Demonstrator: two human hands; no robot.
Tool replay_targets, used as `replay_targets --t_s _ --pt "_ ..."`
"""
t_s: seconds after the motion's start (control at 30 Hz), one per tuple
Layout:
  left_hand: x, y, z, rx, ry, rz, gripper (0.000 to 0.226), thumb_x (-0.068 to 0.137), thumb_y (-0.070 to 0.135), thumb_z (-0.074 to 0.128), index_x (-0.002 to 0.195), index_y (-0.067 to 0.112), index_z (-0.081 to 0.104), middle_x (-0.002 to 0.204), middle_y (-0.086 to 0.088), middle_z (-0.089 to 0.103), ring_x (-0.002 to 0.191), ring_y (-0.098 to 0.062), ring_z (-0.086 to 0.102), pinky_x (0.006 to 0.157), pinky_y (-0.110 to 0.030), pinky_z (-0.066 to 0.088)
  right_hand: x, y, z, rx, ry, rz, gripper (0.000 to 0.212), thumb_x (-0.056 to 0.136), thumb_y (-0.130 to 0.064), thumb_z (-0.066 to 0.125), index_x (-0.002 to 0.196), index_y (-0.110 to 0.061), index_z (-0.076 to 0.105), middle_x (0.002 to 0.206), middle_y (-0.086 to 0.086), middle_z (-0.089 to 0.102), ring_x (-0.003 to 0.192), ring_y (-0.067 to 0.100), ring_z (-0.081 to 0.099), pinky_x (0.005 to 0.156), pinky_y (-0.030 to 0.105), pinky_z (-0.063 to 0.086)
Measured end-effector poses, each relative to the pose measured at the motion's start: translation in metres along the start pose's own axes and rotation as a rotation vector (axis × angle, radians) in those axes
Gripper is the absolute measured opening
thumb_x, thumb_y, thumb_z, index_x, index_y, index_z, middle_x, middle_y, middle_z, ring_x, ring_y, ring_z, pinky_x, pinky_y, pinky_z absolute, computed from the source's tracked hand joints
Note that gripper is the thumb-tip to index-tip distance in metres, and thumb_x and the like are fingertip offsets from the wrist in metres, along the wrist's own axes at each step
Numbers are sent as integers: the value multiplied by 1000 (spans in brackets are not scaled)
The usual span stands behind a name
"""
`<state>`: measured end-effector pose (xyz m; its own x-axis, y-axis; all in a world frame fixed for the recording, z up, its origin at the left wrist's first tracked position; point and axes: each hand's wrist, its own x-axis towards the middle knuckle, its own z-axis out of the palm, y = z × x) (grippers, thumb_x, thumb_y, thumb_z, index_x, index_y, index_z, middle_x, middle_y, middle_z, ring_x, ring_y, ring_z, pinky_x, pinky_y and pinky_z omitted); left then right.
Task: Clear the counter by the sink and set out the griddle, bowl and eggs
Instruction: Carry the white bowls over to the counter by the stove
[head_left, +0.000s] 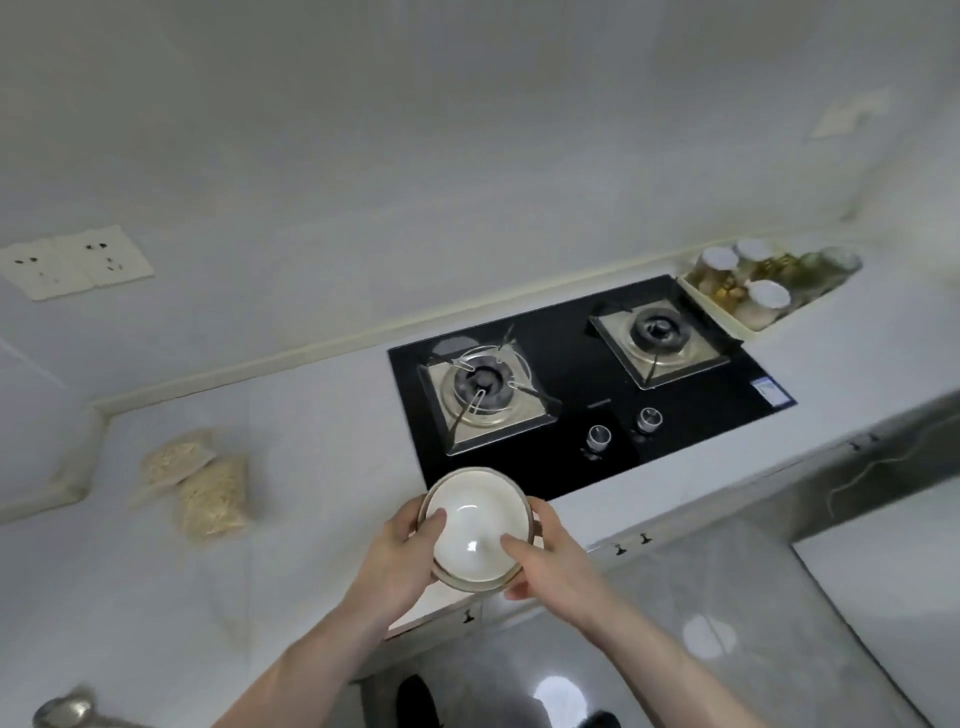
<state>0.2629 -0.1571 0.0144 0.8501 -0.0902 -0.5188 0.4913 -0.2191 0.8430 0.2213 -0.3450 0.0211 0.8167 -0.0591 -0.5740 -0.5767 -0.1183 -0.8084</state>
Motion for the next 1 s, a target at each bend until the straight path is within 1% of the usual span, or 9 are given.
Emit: replay_targets --t_s 0.1,0.17,0.23,0.33,0.4,0.53,0.63,0.8,1.0 --pt "-5 30 68 56 -60 37 20 106 30 51 121 35 63 115 9 69 103 -10 67 79 -33 60 -14 10 -72 38 71 -30 36 94 -32 62 124 -42 45 112 -8 64 80 27 76 84 45 62" --pt "-7 43 105 93 -92 50 20 105 33 52 119 38 65 113 9 71 104 -12 69 83 -38 62 -21 20 -112 85 97 -35 33 93 -33 63 120 -43 47 113 -3 67 78 27 76 81 47 63" --pt "-9 56 144 116 -138 64 21 105 34 53 119 37 67 109 8 75 102 -14 72 84 -41 63 -29 29 -152 134 114 -41 31 95 -31 63 119 -41 46 116 1 65 82 33 75 79 45 63" --pt "-12 73 200 125 -188 81 21 105 30 54 119 32 70 104 5 77 96 -16 75 81 -43 65 -41 39 -204 182 160 -49 31 97 -29 62 121 -35 44 118 2 62 85 38 74 78 48 63" --pt "-13 83 238 133 -227 78 22 105 29 54 120 31 70 107 3 77 98 -18 75 80 -44 65 -47 45 -241 186 188 -41 31 97 -28 63 119 -33 43 116 3 63 84 38 75 78 51 63" --pt "-2 103 292 150 -329 92 25 105 32 53 124 34 69 114 5 75 108 -19 72 87 -48 63 -52 42 -304 180 224 -42 31 97 -26 63 119 -29 42 109 8 67 74 33 75 75 46 64" --pt "13 123 328 181 -374 117 25 105 35 52 125 38 68 117 8 74 110 -18 71 87 -45 63 -49 37 -343 195 258 -54 33 97 -24 63 122 -26 42 106 9 69 71 28 75 70 40 64" --pt "53 153 399 232 -433 134 26 105 34 53 127 38 65 118 7 73 109 -16 71 84 -40 64 -33 35 -411 237 338 -57 32 97 -21 63 120 -24 41 105 8 68 72 30 75 72 42 64" --pt "103 185 481 249 -535 143 29 103 25 54 127 37 65 121 6 71 112 -20 69 86 -43 63 -4 29 -491 269 448 -38 28 97 -14 60 117 -22 41 109 9 64 67 27 72 65 37 63"
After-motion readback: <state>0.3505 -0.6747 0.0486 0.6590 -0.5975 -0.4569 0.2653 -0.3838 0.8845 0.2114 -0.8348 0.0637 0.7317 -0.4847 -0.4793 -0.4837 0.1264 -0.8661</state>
